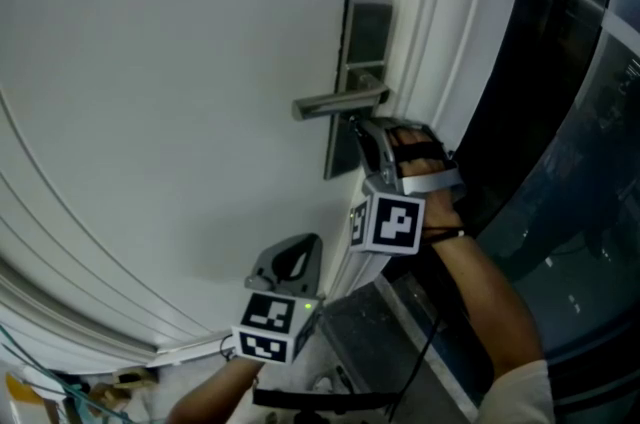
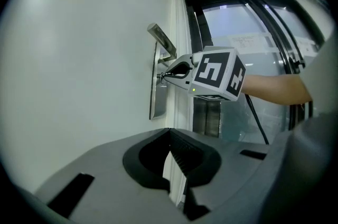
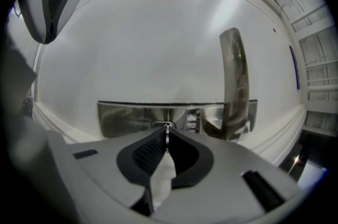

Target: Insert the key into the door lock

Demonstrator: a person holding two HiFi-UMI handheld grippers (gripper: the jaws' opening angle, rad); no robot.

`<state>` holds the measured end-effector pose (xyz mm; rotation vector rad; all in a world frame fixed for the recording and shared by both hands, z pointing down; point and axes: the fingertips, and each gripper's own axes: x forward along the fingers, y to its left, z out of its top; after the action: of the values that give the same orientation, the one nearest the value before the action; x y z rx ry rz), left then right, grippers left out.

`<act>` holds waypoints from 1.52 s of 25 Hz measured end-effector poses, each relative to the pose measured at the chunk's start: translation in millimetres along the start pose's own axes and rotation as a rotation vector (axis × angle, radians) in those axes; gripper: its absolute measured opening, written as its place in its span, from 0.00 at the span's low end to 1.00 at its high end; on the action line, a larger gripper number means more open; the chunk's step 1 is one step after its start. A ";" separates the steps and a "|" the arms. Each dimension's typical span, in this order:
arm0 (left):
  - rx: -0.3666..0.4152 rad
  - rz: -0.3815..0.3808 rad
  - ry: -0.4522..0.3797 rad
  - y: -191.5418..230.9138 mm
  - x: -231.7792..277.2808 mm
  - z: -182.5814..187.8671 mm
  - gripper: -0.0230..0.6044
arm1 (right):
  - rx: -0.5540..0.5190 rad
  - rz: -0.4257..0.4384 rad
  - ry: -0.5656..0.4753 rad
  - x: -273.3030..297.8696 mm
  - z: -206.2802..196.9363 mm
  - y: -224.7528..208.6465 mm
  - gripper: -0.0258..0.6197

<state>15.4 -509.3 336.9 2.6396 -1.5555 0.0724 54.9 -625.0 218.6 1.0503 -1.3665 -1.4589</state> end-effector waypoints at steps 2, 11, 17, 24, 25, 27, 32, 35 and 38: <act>-0.002 0.001 0.001 -0.1 -1.3 -0.8 0.05 | -0.005 0.004 0.003 1.6 1.5 0.2 0.07; -0.006 -0.002 0.001 0.8 -5.0 -1.7 0.05 | 0.033 -0.021 0.004 1.1 1.2 -0.2 0.07; -0.011 -0.001 -0.002 4.2 -12.6 0.0 0.05 | 0.063 -0.005 0.023 -3.0 1.7 2.9 0.11; -0.014 -0.013 -0.005 6.7 -21.5 -2.6 0.05 | 0.116 -0.025 0.033 -20.2 1.8 1.4 0.11; -0.014 -0.018 -0.005 6.0 -22.8 -3.2 0.05 | 0.127 -0.028 0.036 -23.6 1.5 1.2 0.11; -0.014 -0.030 -0.002 4.4 -25.6 -4.6 0.05 | 0.150 -0.037 0.045 -31.1 0.9 0.1 0.11; -0.016 -0.064 0.004 -0.9 -34.6 -8.4 0.05 | 0.212 -0.038 0.073 -53.7 2.5 4.3 0.11; -0.017 -0.087 0.002 -4.5 -40.0 -9.1 0.05 | 0.291 -0.022 0.081 -69.8 7.7 12.1 0.11; -0.016 -0.110 -0.001 -6.4 -46.1 -8.7 0.05 | 0.379 0.001 0.091 -86.5 15.8 23.2 0.11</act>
<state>-1.3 -465.3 341.6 2.7068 -1.4014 0.0520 65.0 -538.5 244.5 1.3347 -1.6137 -1.1590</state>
